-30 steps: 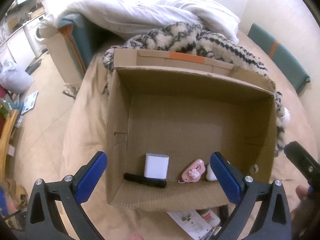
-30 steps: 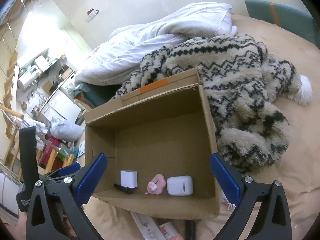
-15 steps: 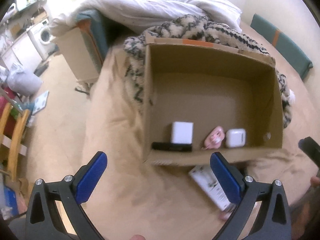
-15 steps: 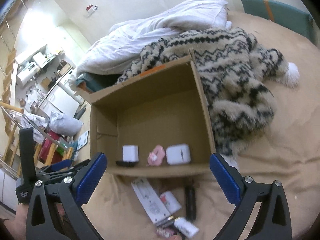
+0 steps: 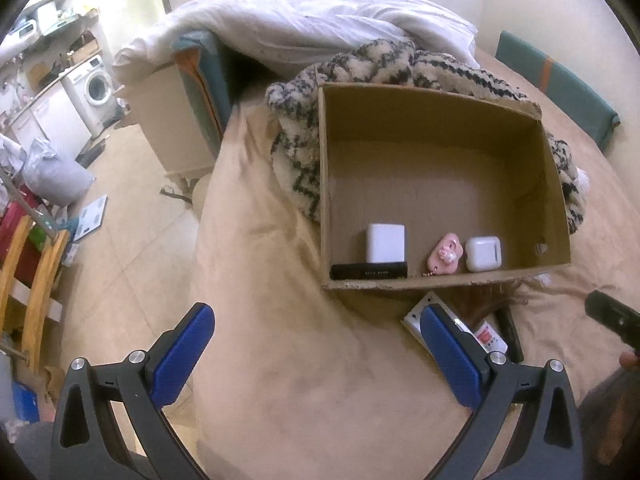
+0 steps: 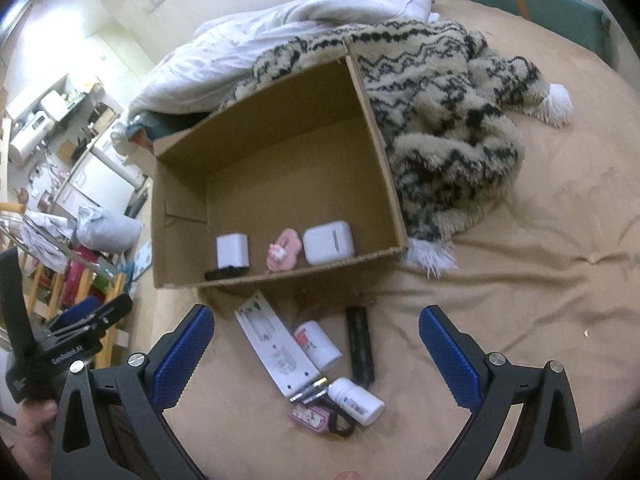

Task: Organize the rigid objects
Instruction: 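Withdraw both grippers from the box, then grasp the white blue-labelled pill bottle with the right gripper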

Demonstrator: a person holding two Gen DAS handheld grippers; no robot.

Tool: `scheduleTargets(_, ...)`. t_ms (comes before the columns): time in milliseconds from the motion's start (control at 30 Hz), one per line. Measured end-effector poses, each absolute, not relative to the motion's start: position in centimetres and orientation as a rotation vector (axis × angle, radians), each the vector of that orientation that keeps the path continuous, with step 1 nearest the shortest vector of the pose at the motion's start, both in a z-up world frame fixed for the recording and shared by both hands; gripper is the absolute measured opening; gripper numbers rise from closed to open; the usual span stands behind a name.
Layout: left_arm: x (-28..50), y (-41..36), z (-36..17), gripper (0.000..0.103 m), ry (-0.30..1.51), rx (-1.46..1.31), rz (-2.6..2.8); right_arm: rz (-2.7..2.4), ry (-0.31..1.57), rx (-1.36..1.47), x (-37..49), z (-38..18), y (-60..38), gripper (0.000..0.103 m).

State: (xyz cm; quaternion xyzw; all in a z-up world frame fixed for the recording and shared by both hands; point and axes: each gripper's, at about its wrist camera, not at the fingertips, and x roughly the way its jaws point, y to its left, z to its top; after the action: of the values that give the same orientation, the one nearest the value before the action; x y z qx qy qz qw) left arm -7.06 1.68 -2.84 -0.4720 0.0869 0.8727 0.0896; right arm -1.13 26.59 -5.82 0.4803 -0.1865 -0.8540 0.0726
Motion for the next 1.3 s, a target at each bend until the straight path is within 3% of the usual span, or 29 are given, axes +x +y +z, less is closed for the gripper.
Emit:
scheduleTargets(167, -7.4, 0.6, -3.1, 0.102, 0.138, -1.456, 2.605, -2.566, -0.55, 1.497, -1.1, -6.7, 26.4, 0.103)
scheduleTargets(433, -7.6, -0.1, -3.5, 0.102, 0.092, -1.517, 2.585, -2.607, -0.566, 1.658, -0.2, -8.9, 27.6, 0.103)
scheduleTargets(667, -7.3, 0.8, -3.3, 0.102, 0.13, -1.496, 2.553, -2.39, -0.758, 1.877, 0.0, -13.1, 27.5, 0.103)
scheduleTargets(767, -7.2, 1.0, -3.6, 0.102, 0.128, -1.51, 2.528, -2.28, -0.905, 1.933, 0.6, -15.2, 27.1, 0.088)
scheduleTargets(900, -7.2, 1.2, -3.6, 0.102, 0.125, -1.509, 2.517, -2.284, -0.905, 1.984, 0.7, -16.6, 26.0, 0.082)
scheduleTargets(967, -7.2, 1.2, -3.6, 0.102, 0.121, -1.509, 2.516, -2.308, -0.885, 1.997, 0.6, -16.7, 25.3, 0.079)
scheduleTargets(1167, -7.2, 1.4, -3.9, 0.102, 0.145, -1.523, 2.514, -2.403, -0.724, 1.989, 0.6, -16.4, 23.6, 0.056)
scheduleTargets(1300, -7.3, 1.3, -4.2, 0.102, 0.145, -1.538, 2.515, -2.401, -0.737, 1.966, 1.2, -16.0, 24.1, 0.054)
